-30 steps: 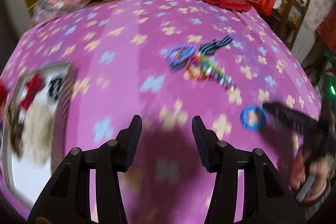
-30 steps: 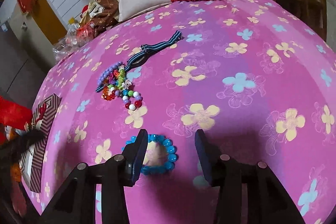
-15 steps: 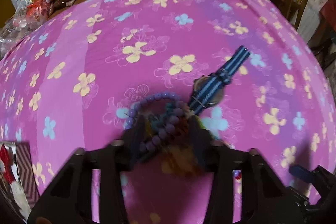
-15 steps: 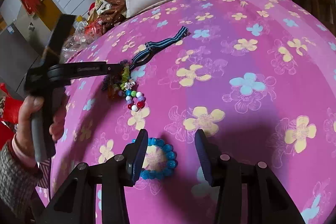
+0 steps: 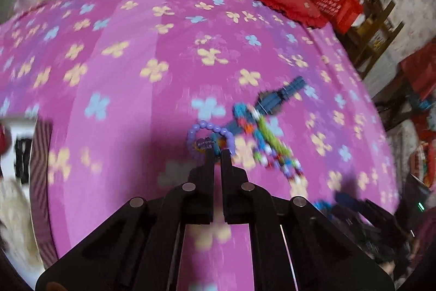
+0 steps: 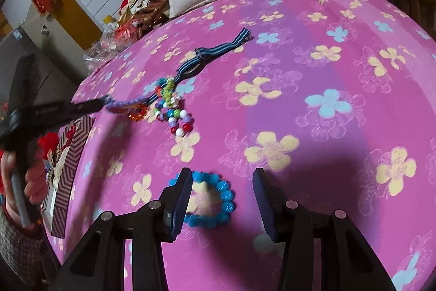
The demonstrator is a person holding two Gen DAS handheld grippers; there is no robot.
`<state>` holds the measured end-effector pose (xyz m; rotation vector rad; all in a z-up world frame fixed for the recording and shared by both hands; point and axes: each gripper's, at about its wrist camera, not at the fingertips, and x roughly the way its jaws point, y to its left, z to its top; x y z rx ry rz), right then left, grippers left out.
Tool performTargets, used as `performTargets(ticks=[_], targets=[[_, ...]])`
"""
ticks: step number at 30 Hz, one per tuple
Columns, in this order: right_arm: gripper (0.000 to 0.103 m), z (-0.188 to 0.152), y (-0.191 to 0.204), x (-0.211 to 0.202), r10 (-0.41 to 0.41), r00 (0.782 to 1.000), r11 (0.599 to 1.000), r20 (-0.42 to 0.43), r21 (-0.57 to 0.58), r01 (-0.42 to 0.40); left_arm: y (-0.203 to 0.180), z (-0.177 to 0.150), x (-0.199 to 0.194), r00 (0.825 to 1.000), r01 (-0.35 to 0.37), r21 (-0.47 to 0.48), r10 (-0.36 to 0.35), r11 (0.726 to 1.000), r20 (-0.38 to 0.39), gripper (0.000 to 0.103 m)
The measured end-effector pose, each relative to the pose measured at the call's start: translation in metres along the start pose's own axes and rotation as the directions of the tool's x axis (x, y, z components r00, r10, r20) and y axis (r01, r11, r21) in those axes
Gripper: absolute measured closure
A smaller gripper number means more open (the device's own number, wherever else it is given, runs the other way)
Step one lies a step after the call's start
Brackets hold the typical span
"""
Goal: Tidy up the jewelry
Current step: 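Grasp the purple bead bracelet with the left tool while the right tool lifts the blue bracelet, then lift the purple bracelet off the bundle with the left tool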
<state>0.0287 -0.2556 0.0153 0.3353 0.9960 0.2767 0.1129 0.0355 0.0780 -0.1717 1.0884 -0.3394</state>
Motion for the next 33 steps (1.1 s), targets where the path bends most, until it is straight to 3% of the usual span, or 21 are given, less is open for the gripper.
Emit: performTargets(ticks=[4, 7, 12, 17, 22, 27, 30, 33], targets=[[0.059, -0.004, 0.009, 0.002, -0.019, 1.0, 0.999, -0.009, -0.04, 0.018, 0.011, -0.038, -0.016, 0.999, 0.031, -0.018, -0.032, 0.999, -0.015, 0.1], [0.059, -0.007, 0.015, 0.003, -0.037, 0.999, 0.997, -0.007, -0.066, 0.036, 0.017, -0.062, -0.019, 0.998, -0.052, -0.005, 0.052, 0.999, -0.017, 0.1], [0.059, -0.014, 0.027, 0.004, -0.06, 0.998, 0.991, -0.01, -0.116, 0.059, 0.037, -0.078, -0.039, 0.996, -0.089, -0.078, 0.091, 0.993, 0.017, 0.099], [0.059, -0.019, 0.035, 0.005, -0.111, 0.994, 0.981, 0.007, -0.16, 0.111, 0.048, -0.079, -0.036, 0.992, -0.127, -0.096, 0.128, 0.987, -0.001, 0.097], [0.075, -0.022, 0.04, 0.009, -0.183, 0.983, 0.963, 0.035, -0.193, 0.186, 0.033, -0.061, -0.011, 0.99, -0.14, -0.027, 0.139, 0.99, -0.016, 0.096], [0.09, -0.019, 0.035, 0.008, -0.184, 0.982, 0.965, 0.041, -0.181, 0.188, 0.017, -0.038, 0.023, 0.988, -0.149, 0.07, 0.152, 0.986, -0.039, 0.089], [0.095, -0.018, 0.035, 0.008, -0.178, 0.983, 0.967, 0.043, -0.18, 0.183, 0.017, -0.032, 0.034, 0.984, -0.168, 0.088, 0.172, 0.982, -0.036, 0.079], [0.095, -0.016, 0.033, 0.008, -0.165, 0.985, 0.971, 0.043, -0.168, 0.17, 0.016, -0.029, 0.037, 0.985, -0.162, 0.098, 0.167, 0.982, -0.049, 0.079]])
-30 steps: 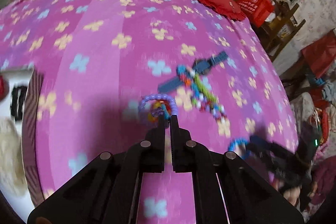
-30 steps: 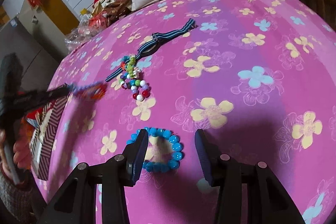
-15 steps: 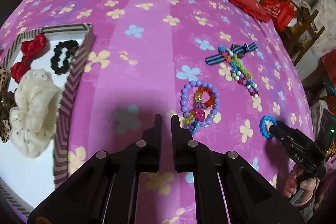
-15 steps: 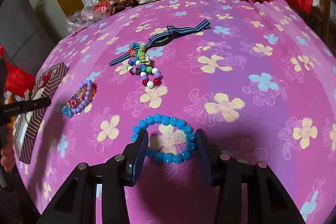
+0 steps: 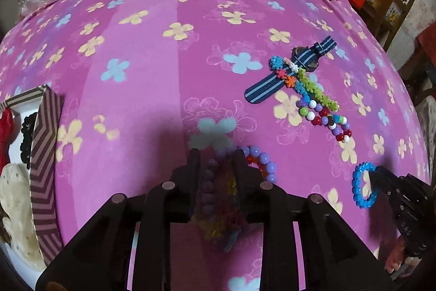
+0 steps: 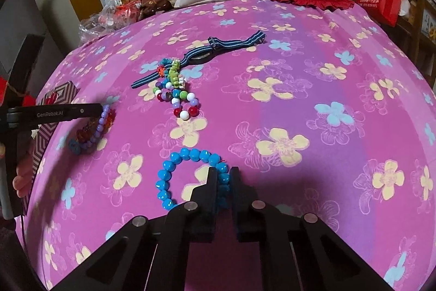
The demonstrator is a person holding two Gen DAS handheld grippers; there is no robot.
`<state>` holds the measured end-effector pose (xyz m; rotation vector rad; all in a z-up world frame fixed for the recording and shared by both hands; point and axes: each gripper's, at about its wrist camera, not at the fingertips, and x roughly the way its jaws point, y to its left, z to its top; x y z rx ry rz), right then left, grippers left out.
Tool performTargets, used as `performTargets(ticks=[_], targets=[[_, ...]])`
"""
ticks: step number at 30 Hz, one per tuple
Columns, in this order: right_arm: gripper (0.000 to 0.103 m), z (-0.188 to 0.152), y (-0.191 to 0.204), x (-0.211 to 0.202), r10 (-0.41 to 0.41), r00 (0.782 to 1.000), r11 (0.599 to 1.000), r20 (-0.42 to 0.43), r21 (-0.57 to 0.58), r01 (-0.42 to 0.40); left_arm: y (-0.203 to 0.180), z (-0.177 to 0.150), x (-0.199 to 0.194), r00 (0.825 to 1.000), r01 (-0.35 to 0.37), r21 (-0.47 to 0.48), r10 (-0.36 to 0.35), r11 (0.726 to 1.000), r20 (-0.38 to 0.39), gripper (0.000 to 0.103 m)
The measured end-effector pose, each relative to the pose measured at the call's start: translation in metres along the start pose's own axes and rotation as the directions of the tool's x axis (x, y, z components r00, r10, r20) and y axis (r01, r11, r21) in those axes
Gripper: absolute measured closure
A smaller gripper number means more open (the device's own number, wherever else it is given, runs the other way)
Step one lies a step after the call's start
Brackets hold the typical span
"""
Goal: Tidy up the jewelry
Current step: 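Lift the purple bracelet off the bundle with the left tool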
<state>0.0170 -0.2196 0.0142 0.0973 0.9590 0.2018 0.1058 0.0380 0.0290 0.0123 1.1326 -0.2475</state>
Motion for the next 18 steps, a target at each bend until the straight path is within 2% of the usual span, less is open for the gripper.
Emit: performTargets(ticks=[2, 6, 9, 12, 18], targets=[[0.095, 0.0, 0.0, -0.001, 0.007, 1.0, 1.0, 0.006, 0.01, -0.007, -0.005, 0.0, -0.001, 1.0, -0.007, 0.019, 0.007, 1.0, -0.006, 0.101], [0.095, 0.001, 0.001, -0.012, 0.013, 0.999, 1.0, 0.046, 0.019, -0.014, -0.01, -0.006, -0.017, 1.0, 0.02, -0.012, -0.019, 1.0, 0.012, 0.103], [0.095, 0.002, -0.001, -0.022, 0.024, 0.997, 0.999, 0.079, 0.031, -0.026, -0.01, -0.013, -0.045, 0.997, 0.062, -0.042, -0.059, 0.997, 0.059, 0.103], [0.095, 0.003, 0.0, -0.025, 0.039, 0.996, 0.999, 0.083, 0.034, -0.042, -0.014, -0.018, -0.07, 0.993, 0.059, -0.029, -0.055, 0.998, 0.107, 0.103], [0.095, 0.001, 0.004, -0.023, 0.066, 0.996, 0.997, 0.065, 0.024, -0.068, -0.012, -0.009, -0.048, 0.998, 0.012, -0.015, -0.011, 1.0, 0.059, 0.098]])
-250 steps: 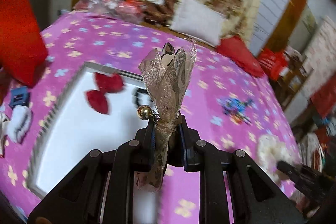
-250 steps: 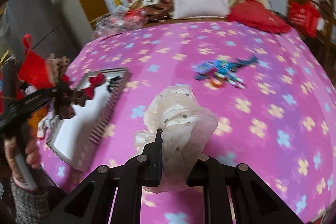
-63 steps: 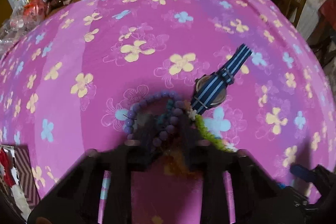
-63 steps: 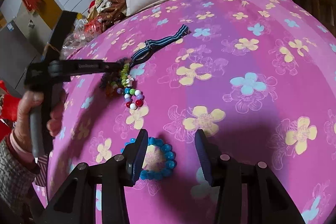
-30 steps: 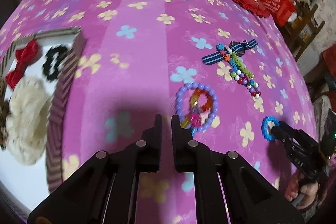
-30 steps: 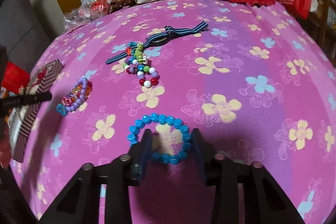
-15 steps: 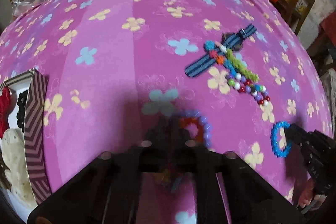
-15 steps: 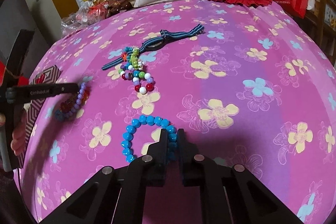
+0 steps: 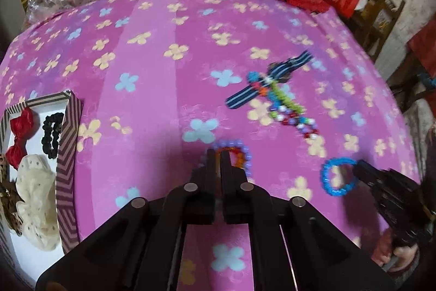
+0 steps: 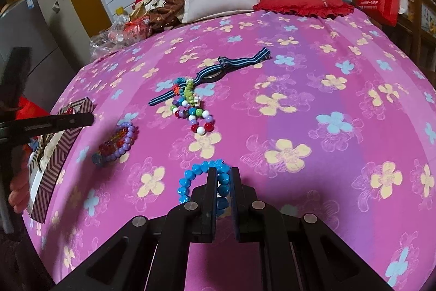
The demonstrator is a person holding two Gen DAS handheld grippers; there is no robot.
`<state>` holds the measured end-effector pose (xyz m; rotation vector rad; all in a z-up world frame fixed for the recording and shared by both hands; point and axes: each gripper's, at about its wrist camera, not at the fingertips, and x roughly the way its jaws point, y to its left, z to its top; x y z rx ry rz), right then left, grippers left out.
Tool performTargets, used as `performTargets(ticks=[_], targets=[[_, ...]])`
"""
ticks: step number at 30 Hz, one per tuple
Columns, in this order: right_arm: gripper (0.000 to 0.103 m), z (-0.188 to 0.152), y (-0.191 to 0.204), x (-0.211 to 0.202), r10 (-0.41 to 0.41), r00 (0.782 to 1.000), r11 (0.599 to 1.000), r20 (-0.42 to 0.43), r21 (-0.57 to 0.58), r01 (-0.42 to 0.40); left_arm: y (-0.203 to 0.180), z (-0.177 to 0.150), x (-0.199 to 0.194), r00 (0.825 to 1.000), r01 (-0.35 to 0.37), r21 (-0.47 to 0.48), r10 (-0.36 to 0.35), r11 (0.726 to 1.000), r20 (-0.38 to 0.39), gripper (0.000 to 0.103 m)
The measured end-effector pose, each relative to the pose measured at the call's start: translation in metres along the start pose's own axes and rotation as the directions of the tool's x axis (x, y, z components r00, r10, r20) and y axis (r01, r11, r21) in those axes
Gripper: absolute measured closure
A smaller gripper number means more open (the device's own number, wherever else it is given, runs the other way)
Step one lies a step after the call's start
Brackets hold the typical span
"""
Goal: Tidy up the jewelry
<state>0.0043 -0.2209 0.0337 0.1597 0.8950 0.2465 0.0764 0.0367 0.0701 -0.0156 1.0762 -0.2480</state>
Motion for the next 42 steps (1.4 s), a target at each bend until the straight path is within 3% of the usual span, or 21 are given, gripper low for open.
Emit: performTargets(ticks=[3, 11, 19, 20, 23, 25, 29, 36, 42], targets=[[0.095, -0.001, -0.001, 0.002, 0.009, 1.0, 1.0, -0.01, 0.005, -0.009, 0.016, 0.001, 0.021, 0.999, 0.023, -0.039, -0.024, 0.999, -0.037, 0.083], [0.095, -0.001, -0.002, 0.01, 0.033, 0.999, 0.999, -0.038, 0.01, -0.033, 0.027, 0.003, 0.044, 0.989, 0.133, -0.049, -0.135, 0.99, -0.054, 0.079], [0.095, -0.002, -0.003, 0.016, 0.028, 0.998, 1.0, -0.051, 0.011, -0.027, 0.009, 0.004, 0.054, 0.993, 0.109, 0.048, -0.106, 0.993, -0.051, 0.079], [0.095, -0.002, -0.003, 0.016, 0.026, 0.998, 1.0, -0.052, 0.011, -0.025, 0.003, 0.003, 0.054, 0.995, 0.088, 0.074, -0.084, 0.993, -0.053, 0.086], [0.095, -0.002, -0.003, 0.016, 0.02, 0.999, 1.0, -0.048, 0.006, -0.02, -0.012, -0.001, 0.053, 0.998, 0.038, 0.12, -0.032, 0.992, -0.052, 0.089], [0.095, -0.001, -0.003, 0.016, 0.02, 0.999, 1.0, -0.046, 0.006, -0.02, -0.017, -0.002, 0.045, 1.0, 0.014, 0.124, -0.011, 0.992, -0.027, 0.095], [0.095, 0.0, -0.004, 0.011, 0.021, 0.999, 1.0, -0.03, 0.009, -0.021, -0.022, -0.004, 0.009, 0.999, 0.008, 0.098, -0.012, 0.995, 0.045, 0.095], [0.095, 0.002, -0.001, -0.002, 0.034, 0.999, 0.999, 0.007, 0.003, -0.034, -0.023, -0.019, -0.058, 0.989, 0.063, 0.056, -0.07, 0.996, 0.129, 0.095], [0.095, 0.001, 0.004, -0.017, 0.06, 0.997, 0.998, 0.05, 0.014, -0.06, -0.019, -0.046, -0.106, 0.982, 0.069, 0.006, -0.069, 0.998, 0.176, 0.095]])
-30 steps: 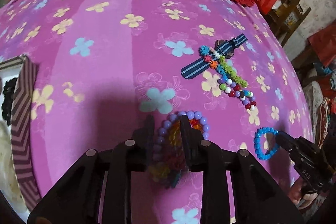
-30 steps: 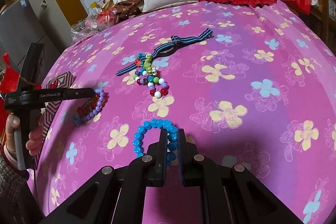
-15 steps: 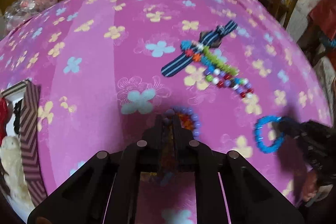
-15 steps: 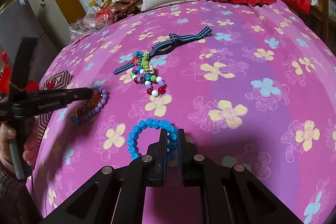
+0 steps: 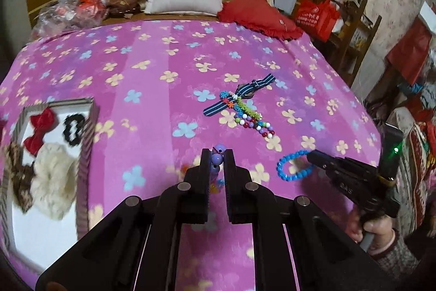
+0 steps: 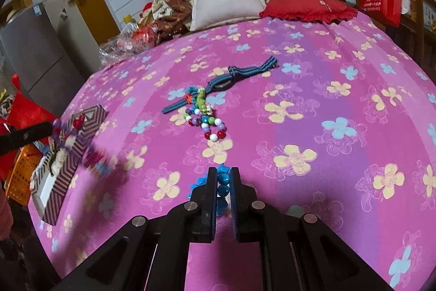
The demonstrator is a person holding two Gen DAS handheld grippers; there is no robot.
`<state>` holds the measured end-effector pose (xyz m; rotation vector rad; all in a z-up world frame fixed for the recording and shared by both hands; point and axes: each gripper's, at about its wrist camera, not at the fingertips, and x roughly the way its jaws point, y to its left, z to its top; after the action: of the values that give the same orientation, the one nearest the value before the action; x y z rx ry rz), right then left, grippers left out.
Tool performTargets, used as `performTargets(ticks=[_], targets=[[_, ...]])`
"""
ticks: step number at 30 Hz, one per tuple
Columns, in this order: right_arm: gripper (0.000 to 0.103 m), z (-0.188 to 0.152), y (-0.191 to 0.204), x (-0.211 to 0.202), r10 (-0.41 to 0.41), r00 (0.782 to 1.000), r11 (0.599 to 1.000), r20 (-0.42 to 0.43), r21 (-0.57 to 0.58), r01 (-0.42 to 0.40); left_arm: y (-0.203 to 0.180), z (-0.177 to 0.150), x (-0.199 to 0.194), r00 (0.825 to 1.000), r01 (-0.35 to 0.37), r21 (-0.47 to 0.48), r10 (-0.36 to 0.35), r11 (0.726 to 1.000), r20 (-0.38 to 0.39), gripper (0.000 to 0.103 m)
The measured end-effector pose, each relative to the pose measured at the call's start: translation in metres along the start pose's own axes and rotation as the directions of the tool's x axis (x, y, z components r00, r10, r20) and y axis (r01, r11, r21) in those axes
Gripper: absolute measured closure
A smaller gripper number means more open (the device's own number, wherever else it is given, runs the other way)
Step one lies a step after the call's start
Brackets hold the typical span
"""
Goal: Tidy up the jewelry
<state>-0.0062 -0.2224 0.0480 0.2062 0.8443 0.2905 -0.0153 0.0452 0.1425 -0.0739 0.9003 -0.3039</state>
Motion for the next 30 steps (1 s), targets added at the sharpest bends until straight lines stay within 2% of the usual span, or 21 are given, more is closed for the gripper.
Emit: performTargets(ticks=[3, 5, 7, 8, 10, 11, 12, 16, 20, 22, 24, 27, 30], targets=[[0.095, -0.004, 0.002, -0.01, 0.05, 0.999, 0.998, 0.002, 0.049, -0.05, -0.004, -0.015, -0.02, 1.0, -0.02, 0.018, 0.02, 1.0, 0.018, 0.095], [0.095, -0.009, 0.011, -0.018, 0.076, 0.997, 0.995, 0.002, 0.066, -0.076, -0.002, -0.028, -0.021, 0.999, -0.035, 0.001, 0.035, 0.999, -0.028, 0.095], [0.095, -0.016, 0.025, -0.027, 0.086, 0.996, 0.995, 0.005, 0.046, -0.087, 0.0, -0.039, -0.034, 1.0, 0.017, -0.028, -0.017, 0.999, -0.013, 0.095], [0.095, -0.023, 0.033, -0.032, 0.087, 0.996, 0.996, 0.003, 0.034, -0.087, 0.0, -0.044, -0.038, 1.0, 0.011, -0.02, -0.011, 1.0, -0.004, 0.095], [0.095, -0.039, 0.045, -0.037, 0.092, 0.995, 0.995, -0.023, 0.029, -0.092, -0.001, -0.053, -0.028, 0.997, -0.054, 0.011, 0.055, 0.998, -0.052, 0.095], [0.095, -0.047, 0.051, -0.039, 0.09, 0.995, 0.996, -0.038, 0.022, -0.089, 0.0, -0.059, -0.023, 0.993, -0.1, 0.029, 0.102, 0.995, -0.066, 0.095], [0.095, -0.055, 0.056, -0.039, 0.084, 0.995, 0.996, -0.051, 0.014, -0.083, 0.002, -0.064, -0.021, 0.991, -0.117, 0.035, 0.119, 0.993, -0.063, 0.095], [0.095, -0.081, 0.064, -0.036, 0.067, 0.99, 0.998, -0.126, 0.028, -0.064, 0.022, -0.087, -0.017, 0.993, -0.1, -0.019, 0.099, 0.995, -0.066, 0.095], [0.095, -0.09, 0.064, -0.036, 0.06, 0.983, 0.997, -0.171, 0.06, -0.051, 0.046, -0.103, -0.015, 0.993, -0.093, -0.075, 0.087, 0.993, -0.079, 0.095], [0.088, -0.091, 0.066, -0.041, 0.07, 0.982, 0.995, -0.177, 0.077, -0.057, 0.061, -0.111, -0.014, 0.994, -0.076, -0.117, 0.066, 0.99, -0.087, 0.095], [0.057, -0.088, 0.073, -0.047, 0.059, 0.984, 0.997, -0.168, 0.064, -0.049, 0.072, -0.117, -0.016, 0.996, -0.052, -0.15, 0.04, 0.987, -0.079, 0.095], [0.056, -0.082, 0.099, -0.054, 0.028, 0.989, 0.999, -0.145, -0.023, -0.032, 0.091, -0.126, -0.019, 0.998, -0.029, -0.201, 0.016, 0.979, -0.062, 0.095], [0.056, -0.078, 0.138, -0.043, 0.05, 0.983, 0.99, -0.177, -0.121, -0.072, 0.107, -0.134, -0.02, 0.999, 0.008, -0.238, -0.019, 0.971, -0.045, 0.095]])
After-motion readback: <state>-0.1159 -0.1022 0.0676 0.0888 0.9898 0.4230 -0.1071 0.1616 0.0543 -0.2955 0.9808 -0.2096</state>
